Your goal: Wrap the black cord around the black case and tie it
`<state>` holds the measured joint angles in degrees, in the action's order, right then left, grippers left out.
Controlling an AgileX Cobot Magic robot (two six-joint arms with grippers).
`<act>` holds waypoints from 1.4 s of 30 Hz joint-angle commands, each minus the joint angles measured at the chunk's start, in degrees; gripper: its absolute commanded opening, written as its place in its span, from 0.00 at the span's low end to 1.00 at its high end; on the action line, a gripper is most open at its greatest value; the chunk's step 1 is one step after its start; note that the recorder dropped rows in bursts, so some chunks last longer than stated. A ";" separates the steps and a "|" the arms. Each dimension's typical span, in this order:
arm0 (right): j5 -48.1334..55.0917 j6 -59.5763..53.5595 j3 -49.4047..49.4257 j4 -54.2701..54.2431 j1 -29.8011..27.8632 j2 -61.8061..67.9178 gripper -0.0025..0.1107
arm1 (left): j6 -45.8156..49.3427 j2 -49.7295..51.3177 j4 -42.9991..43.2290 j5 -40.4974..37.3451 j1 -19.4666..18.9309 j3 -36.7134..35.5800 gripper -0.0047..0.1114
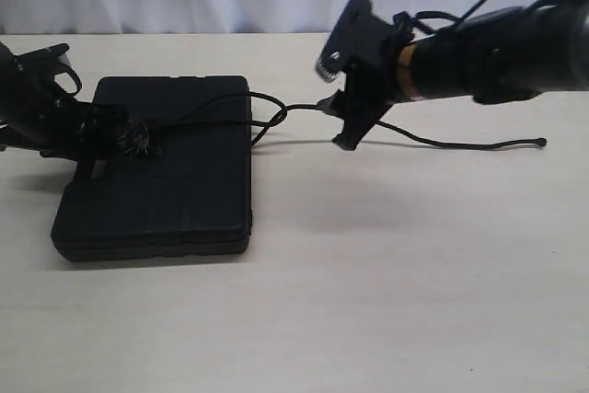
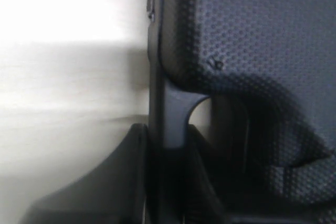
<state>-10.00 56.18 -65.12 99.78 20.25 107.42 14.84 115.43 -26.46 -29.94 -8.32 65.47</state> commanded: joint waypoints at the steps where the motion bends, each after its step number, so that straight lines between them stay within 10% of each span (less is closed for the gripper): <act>1: 10.56 -3.37 -3.71 0.16 4.79 5.67 0.53 | 0.27 -0.45 0.92 1.23 -0.32 -0.06 0.04; 10: 15.29 -4.07 -9.29 0.16 7.16 13.71 0.48 | 0.40 -0.45 1.57 2.06 -0.32 -0.06 0.04; 14: 14.17 -3.80 -9.44 0.16 7.16 14.01 0.06 | 0.40 -0.45 1.73 2.76 -0.32 -0.06 0.04; 42: 17.52 7.87 4.18 -6.34 -8.93 6.38 0.06 | 0.56 2.48 -4.69 4.59 -1.65 -0.15 0.04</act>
<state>-2.66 63.46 -61.40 94.75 14.15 114.71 16.07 117.22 -33.77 -30.86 -8.37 65.48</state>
